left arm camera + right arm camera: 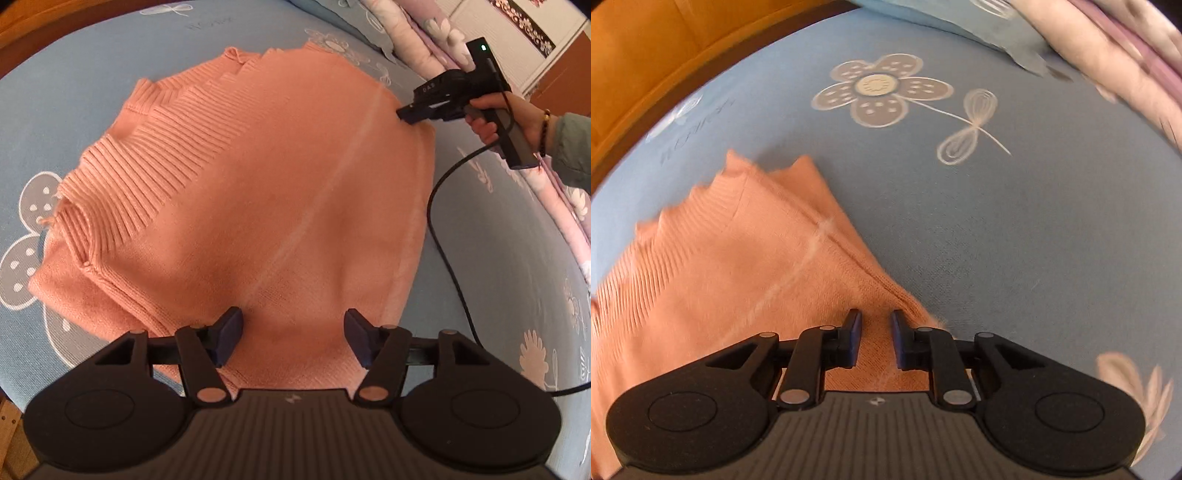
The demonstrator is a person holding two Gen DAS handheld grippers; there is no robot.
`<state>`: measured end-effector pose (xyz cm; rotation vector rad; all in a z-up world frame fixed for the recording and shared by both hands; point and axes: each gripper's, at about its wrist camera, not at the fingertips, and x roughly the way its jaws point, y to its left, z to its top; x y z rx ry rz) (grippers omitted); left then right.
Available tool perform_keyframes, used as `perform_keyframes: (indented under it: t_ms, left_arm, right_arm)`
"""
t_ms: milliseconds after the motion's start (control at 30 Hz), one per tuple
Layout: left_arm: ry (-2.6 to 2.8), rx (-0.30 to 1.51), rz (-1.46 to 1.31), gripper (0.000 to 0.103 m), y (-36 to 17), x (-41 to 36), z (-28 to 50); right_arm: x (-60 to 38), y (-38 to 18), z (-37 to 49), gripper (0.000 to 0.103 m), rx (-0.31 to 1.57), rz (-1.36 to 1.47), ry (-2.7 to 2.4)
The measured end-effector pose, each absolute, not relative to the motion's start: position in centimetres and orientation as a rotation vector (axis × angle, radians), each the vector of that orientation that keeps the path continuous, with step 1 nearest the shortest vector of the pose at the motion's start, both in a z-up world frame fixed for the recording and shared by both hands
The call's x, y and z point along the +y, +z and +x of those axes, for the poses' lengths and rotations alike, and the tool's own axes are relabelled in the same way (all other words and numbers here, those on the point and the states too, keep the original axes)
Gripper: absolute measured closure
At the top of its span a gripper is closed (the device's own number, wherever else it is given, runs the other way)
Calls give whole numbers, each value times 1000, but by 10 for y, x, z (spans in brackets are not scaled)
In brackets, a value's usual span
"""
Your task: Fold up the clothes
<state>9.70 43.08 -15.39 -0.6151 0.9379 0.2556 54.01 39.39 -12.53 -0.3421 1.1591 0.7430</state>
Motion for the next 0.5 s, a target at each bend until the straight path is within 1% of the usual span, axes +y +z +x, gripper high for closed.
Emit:
perform_keyframes:
  t_ms: [133,200,300,367,500]
  left_arm:
    - [276,898,-606,42,-130,431,87]
    - [252,898,-618,42,-129,431,82]
    - [211,942,-662,42,-149,428,78]
    - [198,916,-626,41,-160,424,75]
    - [237,890,-646,42,-140,433,67]
  right_arm:
    - [385,-97,494,80,1107,-354,855]
    - [380,-87,460,80,1094,-354,970]
    - [380,-92,402,80,1131,-367,1133]
    - [381,-101,369,80,1178,-372,1192]
    - [380,-110,313,80,1211,-431,1310]
